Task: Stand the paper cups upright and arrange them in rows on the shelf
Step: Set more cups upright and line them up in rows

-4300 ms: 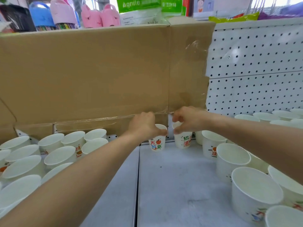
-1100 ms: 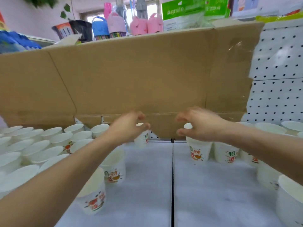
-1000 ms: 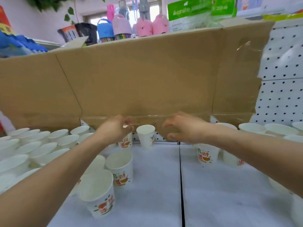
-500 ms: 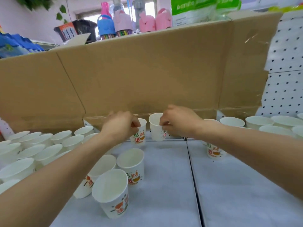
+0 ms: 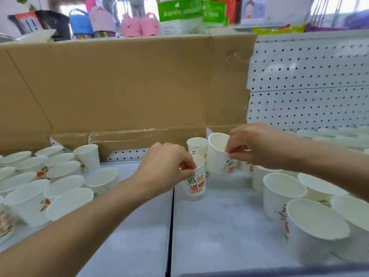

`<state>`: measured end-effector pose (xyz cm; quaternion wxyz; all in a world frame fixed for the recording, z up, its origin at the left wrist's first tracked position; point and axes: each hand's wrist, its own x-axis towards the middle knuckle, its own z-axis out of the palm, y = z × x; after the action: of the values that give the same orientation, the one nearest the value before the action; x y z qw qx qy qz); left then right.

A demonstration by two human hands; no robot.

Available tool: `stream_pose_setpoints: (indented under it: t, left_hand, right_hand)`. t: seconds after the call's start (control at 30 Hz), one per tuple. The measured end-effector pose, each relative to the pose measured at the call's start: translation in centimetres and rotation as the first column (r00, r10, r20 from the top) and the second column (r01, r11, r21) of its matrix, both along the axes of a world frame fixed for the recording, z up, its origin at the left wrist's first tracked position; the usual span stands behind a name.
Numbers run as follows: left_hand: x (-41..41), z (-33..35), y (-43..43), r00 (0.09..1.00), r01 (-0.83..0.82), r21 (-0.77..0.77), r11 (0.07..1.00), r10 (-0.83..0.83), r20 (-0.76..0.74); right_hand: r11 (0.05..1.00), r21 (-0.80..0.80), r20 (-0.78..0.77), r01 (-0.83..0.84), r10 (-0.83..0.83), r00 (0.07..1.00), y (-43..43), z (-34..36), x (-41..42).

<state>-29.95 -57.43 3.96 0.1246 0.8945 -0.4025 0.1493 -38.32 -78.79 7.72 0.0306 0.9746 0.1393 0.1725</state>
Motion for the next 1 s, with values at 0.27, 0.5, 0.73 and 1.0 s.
stream_pose_setpoints:
  t: [0.27,0.5,0.73,1.0]
  left_hand:
    - [-1.4,-0.4,1.1,0.998,-0.028,0.056,0.998,0.031,-0.058]
    - [-2.0,-0.4,0.4,0.954,0.091,0.030,0.995,-0.079,-0.288]
    - [0.5,0.5,-0.3,0.924,-0.070,-0.146,0.987,0.009,-0.382]
    - [0.2,-1.6,-0.5,0.819,-0.092,-0.129,0.987,0.002,-0.574]
  right_hand:
    - [0.994,0.091,0.087,-0.058,0.050,0.995,-0.4,1.1,-0.1]
    - [0.998,-0.059,-0.233,0.019,-0.033,0.972,-0.5,-0.7,-2.1]
    - [0.994,-0.071,-0.264,0.079,-0.095,0.960,-1.3,-2.5,-1.2]
    - [0.992,-0.007,-0.228,0.129,-0.127,0.965,-2.5,-2.7,-0.5]
